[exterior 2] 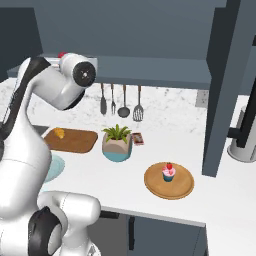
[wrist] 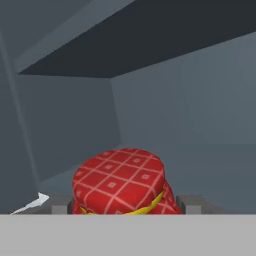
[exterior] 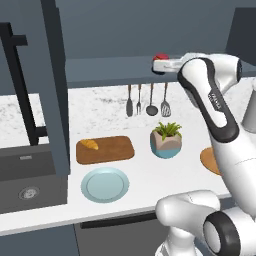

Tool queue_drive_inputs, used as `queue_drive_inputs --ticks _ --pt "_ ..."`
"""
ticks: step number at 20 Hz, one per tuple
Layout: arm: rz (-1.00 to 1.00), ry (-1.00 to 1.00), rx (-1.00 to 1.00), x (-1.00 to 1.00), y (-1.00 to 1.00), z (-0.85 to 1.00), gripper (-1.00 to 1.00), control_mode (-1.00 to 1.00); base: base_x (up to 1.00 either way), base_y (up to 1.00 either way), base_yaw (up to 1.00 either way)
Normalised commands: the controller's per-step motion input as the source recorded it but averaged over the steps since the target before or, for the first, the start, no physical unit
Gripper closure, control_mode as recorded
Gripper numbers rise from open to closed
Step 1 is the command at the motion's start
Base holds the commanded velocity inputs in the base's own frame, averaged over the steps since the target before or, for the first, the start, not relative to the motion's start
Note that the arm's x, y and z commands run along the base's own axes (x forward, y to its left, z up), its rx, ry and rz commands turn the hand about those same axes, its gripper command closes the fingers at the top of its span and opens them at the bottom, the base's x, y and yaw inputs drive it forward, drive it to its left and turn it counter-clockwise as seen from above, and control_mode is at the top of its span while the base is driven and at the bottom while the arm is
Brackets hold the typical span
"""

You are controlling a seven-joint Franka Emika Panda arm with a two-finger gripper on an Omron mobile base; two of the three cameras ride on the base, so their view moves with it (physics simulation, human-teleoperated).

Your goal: From the different types of pastries on the counter, select a croissant and place it on the cutting board. Then retrieve a jar of jam from the cabinet and place it alongside the croissant on the cutting board.

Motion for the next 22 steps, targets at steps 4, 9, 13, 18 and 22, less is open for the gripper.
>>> queue_drive_inputs --ticks 4,9,13,18,22 --pt "0.00 0.00 0.00 -1.00 -0.15 -0.35 1.00 -1.00 0.00 0.00 0.00" --pt "0.00 0.00 -0.05 -0.97 0.00 -0.82 1.00 -1.00 0.00 0.00 0.00" --pt "0.00 0.13 -0.10 -0.33 0.12 -0.98 1.00 -1.00 0.00 0.00 0.00" --pt "-0.09 0.00 0.00 0.27 0.21 -0.92 1.00 -1.00 0.00 0.00 0.00" --pt "-0.18 0.00 0.02 0.57 0.38 -1.00 1.00 -1.00 0.00 0.00 0.00"
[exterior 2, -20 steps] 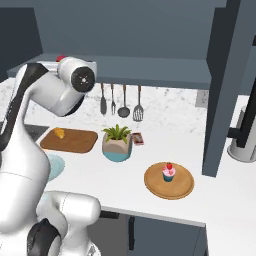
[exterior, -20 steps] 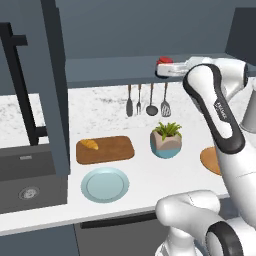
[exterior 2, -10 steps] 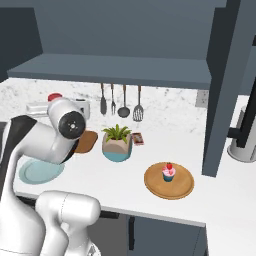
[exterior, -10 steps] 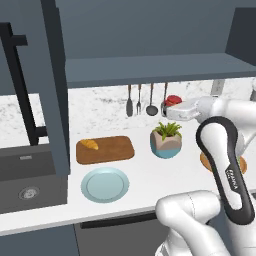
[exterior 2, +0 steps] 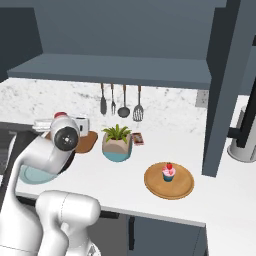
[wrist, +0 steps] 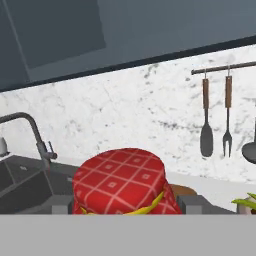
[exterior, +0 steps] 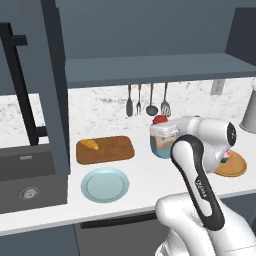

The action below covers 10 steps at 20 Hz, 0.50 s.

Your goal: From the different types of pastries on the counter, select a croissant and place it on the cutting board. Then retrieve a jar of jam from the cabinet and place it alongside the croissant on the cutting board.

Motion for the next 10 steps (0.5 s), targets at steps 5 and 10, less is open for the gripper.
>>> queue_drive_inputs --ticks 5,10 --pt "-0.25 -0.11 0.14 0.36 0.53 -1.00 1.00 -1.00 0.00 0.00 0.00" --pt "-0.19 -0.14 0.00 0.63 0.66 -1.00 1.00 -1.00 0.00 0.00 0.00"
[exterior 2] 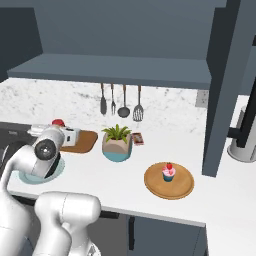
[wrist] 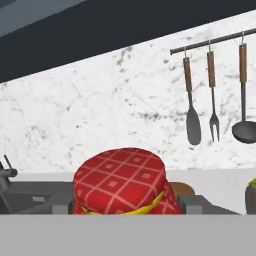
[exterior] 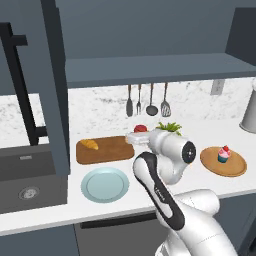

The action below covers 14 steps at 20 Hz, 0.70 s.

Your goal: From the different types of pastries on the counter, select a croissant and place it on the cutting board. Then retrieve a jar of jam from the cabinet and place it alongside the croissant on the cutting board.

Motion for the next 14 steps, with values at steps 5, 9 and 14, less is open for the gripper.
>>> queue_drive_inputs --ticks 5,9,14 --pt "-0.19 -0.07 -0.07 0.76 0.58 -0.92 1.00 -1.00 0.00 0.00 0.00" --pt "-0.13 -0.02 0.00 0.82 0.13 -0.93 1.00 -1.00 0.00 0.00 0.00" --pt "-0.07 -0.03 0.00 0.60 0.00 -0.53 1.00 -1.00 0.00 0.00 0.00"
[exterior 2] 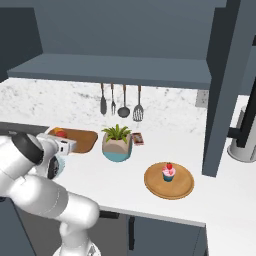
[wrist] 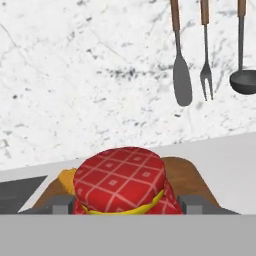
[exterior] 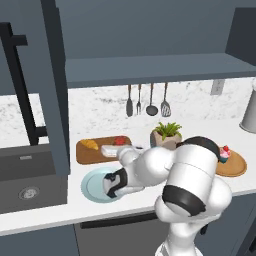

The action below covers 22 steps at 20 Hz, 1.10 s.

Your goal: From the different types of pastries on the counter, select a croissant and place it on the cutting board. Then retrieve a jar of jam from the cabinet and place it alongside the croissant on the cutting board.

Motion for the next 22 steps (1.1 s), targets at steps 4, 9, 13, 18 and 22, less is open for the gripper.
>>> queue_drive_inputs --ticks 4,9,13,18,22 --pt "0.00 -0.07 0.00 0.31 0.00 -0.14 1.00 -1.00 0.00 0.00 0.00" --pt "0.03 -0.15 0.00 0.10 0.09 -0.14 1.00 -1.00 0.00 0.00 0.00" --pt "0.01 -0.04 0.00 0.48 0.16 -0.46 1.00 -1.00 0.00 0.00 0.00" --pt "0.03 -0.04 0.00 0.43 0.01 -0.51 1.00 -1.00 0.00 0.00 0.00" --pt "0.07 -0.18 -0.07 0.01 0.10 -0.88 1.00 -1.00 0.00 0.00 0.00"
